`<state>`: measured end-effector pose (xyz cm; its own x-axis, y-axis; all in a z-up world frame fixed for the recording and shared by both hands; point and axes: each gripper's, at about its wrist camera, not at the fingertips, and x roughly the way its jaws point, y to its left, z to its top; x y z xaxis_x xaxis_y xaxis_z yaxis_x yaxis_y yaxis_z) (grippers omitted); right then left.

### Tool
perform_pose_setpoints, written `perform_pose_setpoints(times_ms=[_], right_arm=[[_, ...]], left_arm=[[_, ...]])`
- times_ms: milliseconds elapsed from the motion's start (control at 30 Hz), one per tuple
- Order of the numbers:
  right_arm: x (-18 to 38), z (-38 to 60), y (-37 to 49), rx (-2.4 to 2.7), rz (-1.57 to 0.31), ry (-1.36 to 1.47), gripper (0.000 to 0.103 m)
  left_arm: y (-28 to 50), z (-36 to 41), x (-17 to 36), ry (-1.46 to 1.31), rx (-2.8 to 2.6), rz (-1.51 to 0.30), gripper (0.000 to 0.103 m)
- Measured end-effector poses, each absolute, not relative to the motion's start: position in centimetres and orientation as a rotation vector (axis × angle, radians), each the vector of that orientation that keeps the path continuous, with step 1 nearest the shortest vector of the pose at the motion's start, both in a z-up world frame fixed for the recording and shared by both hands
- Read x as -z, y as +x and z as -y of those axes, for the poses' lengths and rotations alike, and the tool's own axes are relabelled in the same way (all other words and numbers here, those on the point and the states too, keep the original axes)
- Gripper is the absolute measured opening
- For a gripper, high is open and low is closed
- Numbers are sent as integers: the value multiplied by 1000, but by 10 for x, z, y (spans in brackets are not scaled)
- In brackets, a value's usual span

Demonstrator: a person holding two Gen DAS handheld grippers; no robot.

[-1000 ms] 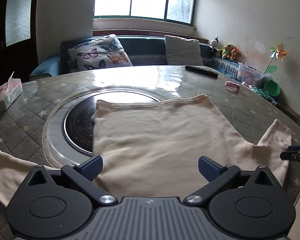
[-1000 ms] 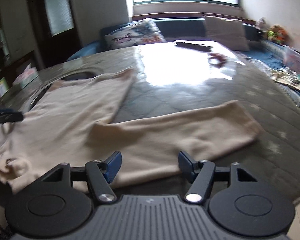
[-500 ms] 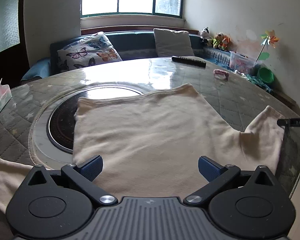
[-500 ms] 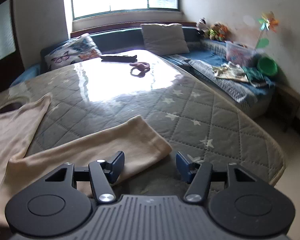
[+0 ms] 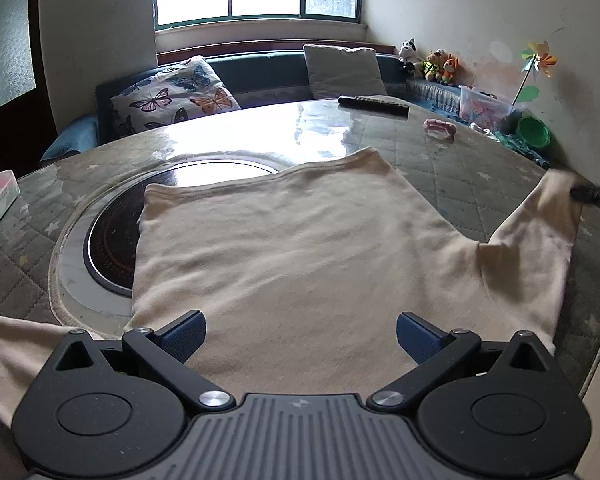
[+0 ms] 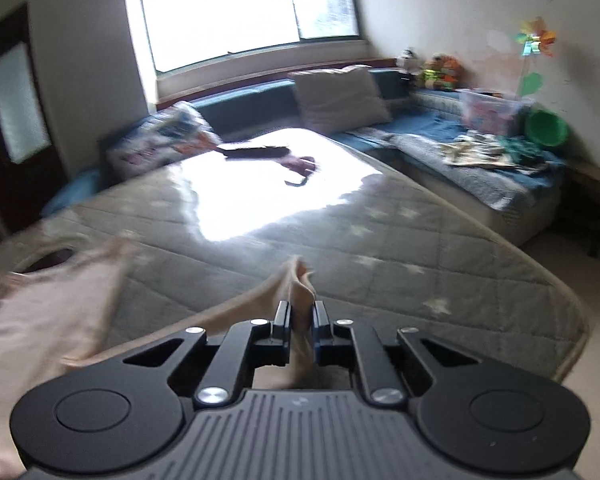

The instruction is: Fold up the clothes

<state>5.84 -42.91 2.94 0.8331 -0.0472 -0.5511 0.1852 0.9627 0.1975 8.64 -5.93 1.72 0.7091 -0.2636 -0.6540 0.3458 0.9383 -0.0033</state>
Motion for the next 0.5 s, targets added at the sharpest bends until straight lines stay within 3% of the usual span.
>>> perform_pose_setpoints(times_ms=[500], right_arm=[[-110, 314, 61, -306, -455, 139, 6]], left_arm=[[75, 29, -19, 62, 303, -681, 103]])
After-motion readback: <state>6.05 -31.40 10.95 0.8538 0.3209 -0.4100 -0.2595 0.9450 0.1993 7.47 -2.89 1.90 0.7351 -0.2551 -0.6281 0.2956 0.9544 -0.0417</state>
